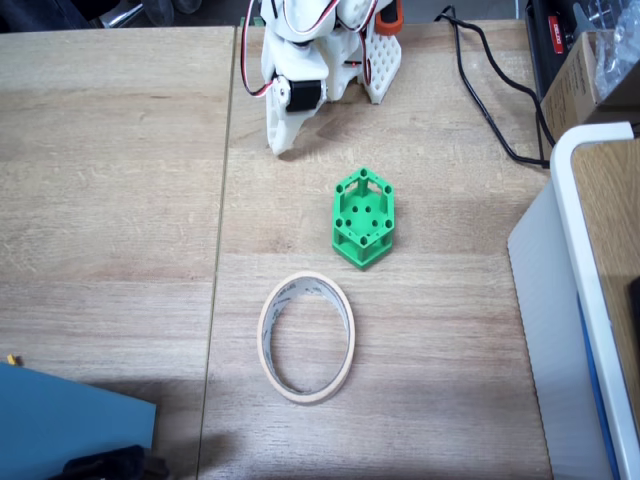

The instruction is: Grasp a component and put it in the bin.

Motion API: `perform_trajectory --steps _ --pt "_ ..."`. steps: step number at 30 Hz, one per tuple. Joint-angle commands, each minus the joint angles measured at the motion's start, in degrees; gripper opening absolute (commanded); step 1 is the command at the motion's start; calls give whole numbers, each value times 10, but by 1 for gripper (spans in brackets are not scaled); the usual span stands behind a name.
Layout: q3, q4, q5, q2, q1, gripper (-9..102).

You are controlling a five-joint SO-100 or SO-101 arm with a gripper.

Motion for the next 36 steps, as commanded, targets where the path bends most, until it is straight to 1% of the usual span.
perform_trajectory --steps 1,28,33,36 --pt "2 4 3 4 5 0" --pt "2 -3 -4 4 4 0" --pt "-22 -6 -5 4 4 0" --pt "-69 -6 -5 4 3 0"
